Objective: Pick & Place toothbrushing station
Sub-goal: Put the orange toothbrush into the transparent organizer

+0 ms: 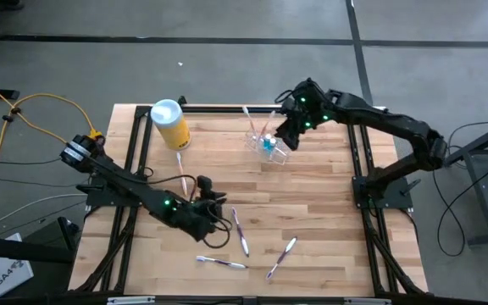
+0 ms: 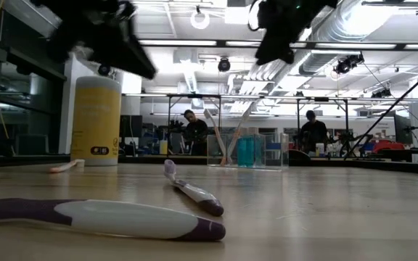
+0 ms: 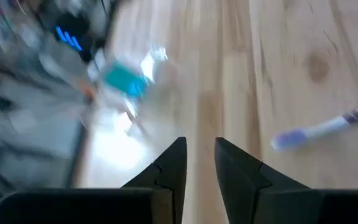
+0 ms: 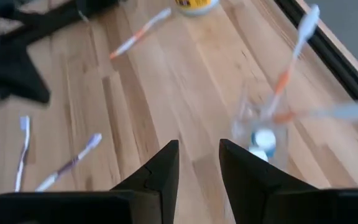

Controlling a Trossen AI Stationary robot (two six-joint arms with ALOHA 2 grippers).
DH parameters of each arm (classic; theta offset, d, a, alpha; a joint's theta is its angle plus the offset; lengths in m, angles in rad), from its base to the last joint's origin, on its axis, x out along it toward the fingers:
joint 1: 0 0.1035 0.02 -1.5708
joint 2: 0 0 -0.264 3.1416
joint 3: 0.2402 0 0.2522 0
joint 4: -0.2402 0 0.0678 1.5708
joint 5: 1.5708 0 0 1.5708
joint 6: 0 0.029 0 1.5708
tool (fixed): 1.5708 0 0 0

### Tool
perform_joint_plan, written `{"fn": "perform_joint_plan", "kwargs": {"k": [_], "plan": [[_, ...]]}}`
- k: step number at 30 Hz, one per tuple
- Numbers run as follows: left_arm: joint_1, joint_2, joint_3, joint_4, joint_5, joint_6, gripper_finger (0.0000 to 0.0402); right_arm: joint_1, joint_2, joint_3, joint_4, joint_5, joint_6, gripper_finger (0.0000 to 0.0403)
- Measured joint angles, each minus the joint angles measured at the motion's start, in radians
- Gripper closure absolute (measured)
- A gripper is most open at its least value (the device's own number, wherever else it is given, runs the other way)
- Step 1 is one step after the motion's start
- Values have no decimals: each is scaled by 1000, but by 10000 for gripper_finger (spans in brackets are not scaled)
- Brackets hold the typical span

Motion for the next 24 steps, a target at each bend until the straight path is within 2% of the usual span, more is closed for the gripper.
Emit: {"fn": "perform_joint_plan", "kwargs": {"k": [4,8,13,18,24], "plan": [[23,-109,0,-223,36,-369,325,33,-53,0,-76,87,17,295],[84,-207,0,-367,54,-711,325,71,-87,0,-90,142,24,295],[206,-257,0,-508,174,-1031,325,105,-112,0,-99,200,24,295],[343,-224,0,-620,287,-1248,325,110,-115,0,-101,218,4,295],[473,-163,0,-674,383,-1386,325,110,-116,0,-102,220,-43,295]]}}
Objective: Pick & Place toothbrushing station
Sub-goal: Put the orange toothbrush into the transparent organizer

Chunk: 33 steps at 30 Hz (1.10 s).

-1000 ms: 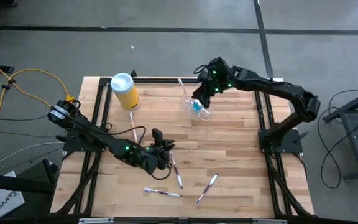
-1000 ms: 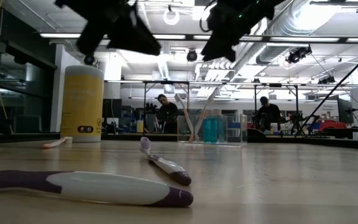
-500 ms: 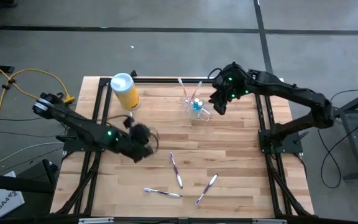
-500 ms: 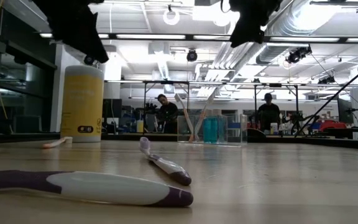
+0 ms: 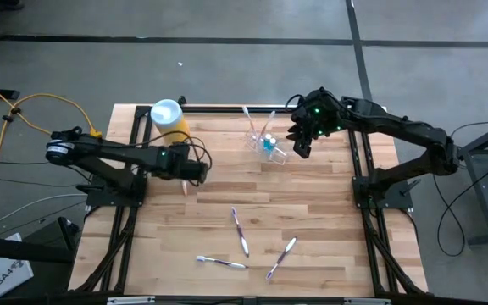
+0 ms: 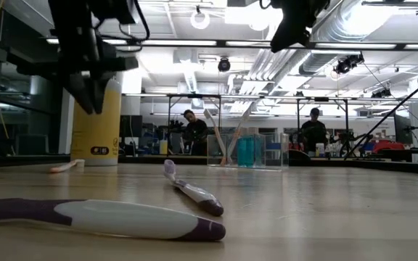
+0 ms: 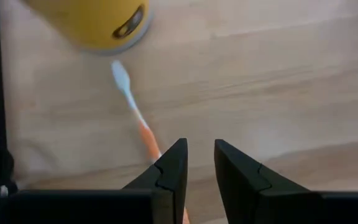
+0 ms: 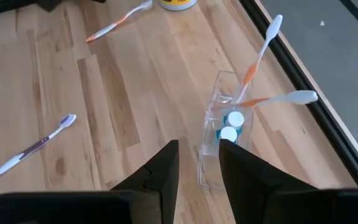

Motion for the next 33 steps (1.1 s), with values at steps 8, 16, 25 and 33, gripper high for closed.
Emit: {"fn": "perform_joint_plan", "kwargs": {"k": [8,16,25,33], "plan": [[96,63,0,-21,147,-24,325,0,0,0,0,-2,-49,295],[149,90,0,-43,159,21,304,0,0,0,14,-4,-73,295],[212,90,0,-39,175,-192,270,0,0,0,17,-4,-106,295],[218,90,0,-37,186,-231,270,0,0,0,16,-55,-126,295]]}}
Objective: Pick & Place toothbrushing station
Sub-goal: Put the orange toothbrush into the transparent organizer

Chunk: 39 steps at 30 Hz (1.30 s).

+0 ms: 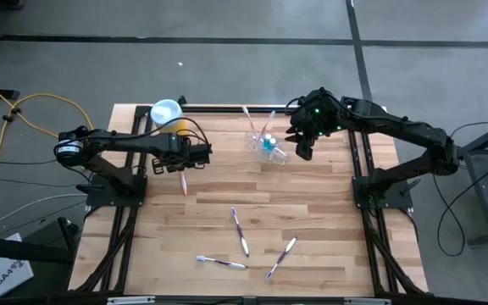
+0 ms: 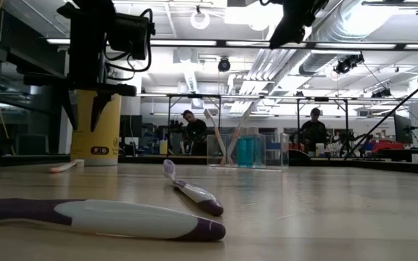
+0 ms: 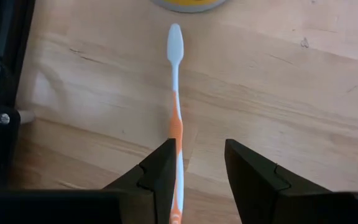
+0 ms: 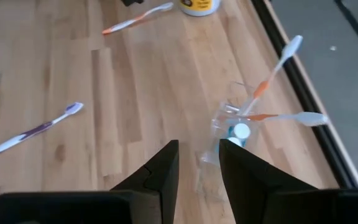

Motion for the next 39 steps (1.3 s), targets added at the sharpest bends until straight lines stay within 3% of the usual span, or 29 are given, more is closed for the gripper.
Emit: {"fn": "perform_joint_plan", "kwargs": {"k": [9,21,30,39], "plan": [[13,0,-7,-1,-51,0,270,0,0,0,0,-54,2,295],[11,82,-45,9,-11,-59,269,0,0,0,0,-54,5,295],[38,193,-45,58,28,-41,269,0,0,0,-1,-54,4,295],[82,209,-45,126,53,49,269,0,0,0,-14,-54,1,295]]}}
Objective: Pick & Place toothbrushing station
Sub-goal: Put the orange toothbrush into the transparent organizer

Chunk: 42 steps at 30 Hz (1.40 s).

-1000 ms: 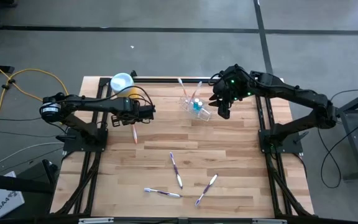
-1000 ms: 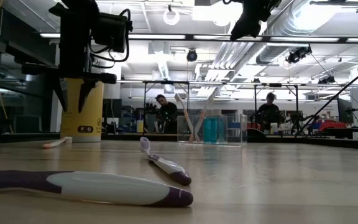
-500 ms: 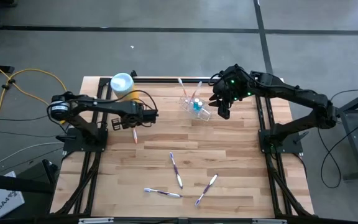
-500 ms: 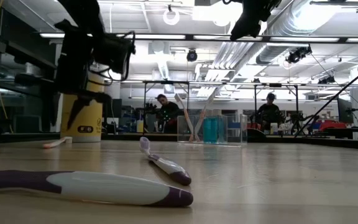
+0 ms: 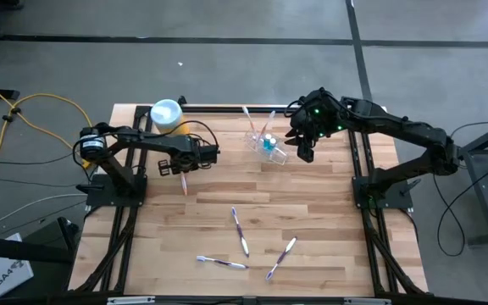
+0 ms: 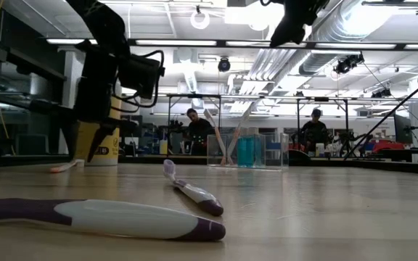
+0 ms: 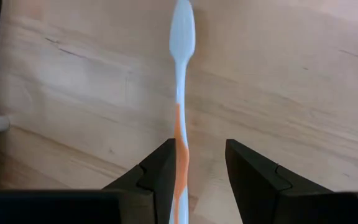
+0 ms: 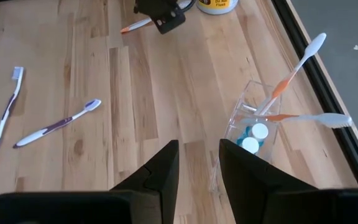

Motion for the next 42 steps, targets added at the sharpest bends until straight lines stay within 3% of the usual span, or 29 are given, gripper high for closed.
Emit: {"fn": "perform_joint_plan", "kwargs": {"k": [19,35,42], "plan": [[15,0,-22,-28,-2,24,269,0,0,0,-15,0,-18,295],[-6,-5,-97,57,29,-12,271,0,0,0,-16,0,-17,295],[-6,-3,-97,62,30,-27,307,0,0,0,-16,0,-2,295]]}}
